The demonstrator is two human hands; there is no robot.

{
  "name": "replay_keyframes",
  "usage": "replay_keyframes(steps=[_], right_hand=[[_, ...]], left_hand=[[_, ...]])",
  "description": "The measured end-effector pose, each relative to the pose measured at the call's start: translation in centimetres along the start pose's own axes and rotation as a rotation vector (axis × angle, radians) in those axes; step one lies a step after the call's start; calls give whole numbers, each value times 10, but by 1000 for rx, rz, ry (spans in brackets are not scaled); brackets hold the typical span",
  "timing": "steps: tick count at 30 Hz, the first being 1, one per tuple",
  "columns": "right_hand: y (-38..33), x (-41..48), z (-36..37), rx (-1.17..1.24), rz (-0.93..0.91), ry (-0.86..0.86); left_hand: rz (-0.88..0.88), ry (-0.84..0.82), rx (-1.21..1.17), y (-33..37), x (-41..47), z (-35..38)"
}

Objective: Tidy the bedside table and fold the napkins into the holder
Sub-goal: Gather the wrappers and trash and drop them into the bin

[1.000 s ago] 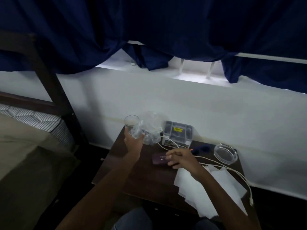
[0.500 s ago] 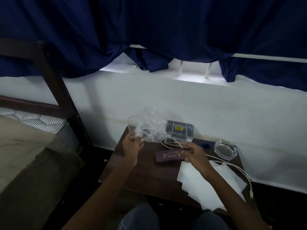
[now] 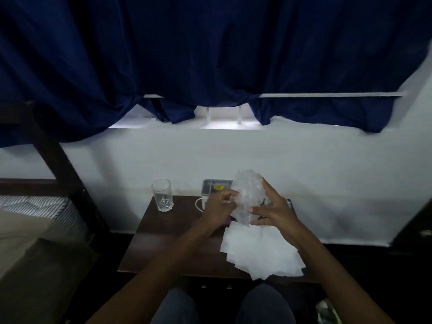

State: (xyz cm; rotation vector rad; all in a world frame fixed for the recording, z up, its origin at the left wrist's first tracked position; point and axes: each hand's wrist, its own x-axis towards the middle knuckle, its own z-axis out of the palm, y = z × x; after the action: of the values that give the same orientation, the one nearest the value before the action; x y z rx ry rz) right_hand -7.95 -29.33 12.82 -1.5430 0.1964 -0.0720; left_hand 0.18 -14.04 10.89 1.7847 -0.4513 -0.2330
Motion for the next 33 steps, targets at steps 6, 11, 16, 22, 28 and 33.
replay_keyframes(steps=[6, 11, 16, 22, 28, 33], right_hand=[[7, -43, -69, 8, -6, 146], [40, -87, -140, 37, 25, 448], [101, -132, -207, 49, 111, 760], [167, -159, -242, -9, 240, 897], [209, -151, -237, -214, 527, 652], [239, -148, -230, -291, 662, 640]], left_hand=[[22, -246, 71, 32, -8, 93], [-254, -593, -85, 41, -17, 161], [-261, -434, 17, 20, -22, 196], [-328, -463, 114, -1, -24, 183], [-390, -499, 260, -21, -17, 166], [-362, -467, 292, -22, -13, 155]])
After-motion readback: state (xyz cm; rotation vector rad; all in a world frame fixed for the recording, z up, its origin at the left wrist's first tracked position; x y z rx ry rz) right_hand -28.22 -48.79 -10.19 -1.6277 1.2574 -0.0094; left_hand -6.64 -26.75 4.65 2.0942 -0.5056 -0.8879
